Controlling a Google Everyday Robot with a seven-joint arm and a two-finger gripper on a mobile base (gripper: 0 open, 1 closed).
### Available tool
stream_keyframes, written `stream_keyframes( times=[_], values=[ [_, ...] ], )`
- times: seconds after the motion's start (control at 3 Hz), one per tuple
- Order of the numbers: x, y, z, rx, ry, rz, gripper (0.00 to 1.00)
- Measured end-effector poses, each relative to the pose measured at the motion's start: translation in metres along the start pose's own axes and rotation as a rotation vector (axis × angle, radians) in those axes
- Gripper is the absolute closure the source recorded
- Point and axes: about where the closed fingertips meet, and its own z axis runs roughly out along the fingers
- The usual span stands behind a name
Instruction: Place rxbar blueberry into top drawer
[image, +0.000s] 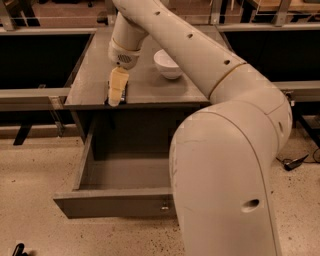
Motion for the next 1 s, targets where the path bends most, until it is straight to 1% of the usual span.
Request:
stream_keyframes(
  times=[0.33,0.67,1.0],
  values=[
    [0.003,-0.002,0.010,-0.001,-0.001,-0.027,0.06],
    [0.011,-0.003,0.022,-0.025,-0.003,-0.047,0.32],
    [0.018,-0.003,0.033,-0.049,-0.010,-0.047,0.38]
  ],
)
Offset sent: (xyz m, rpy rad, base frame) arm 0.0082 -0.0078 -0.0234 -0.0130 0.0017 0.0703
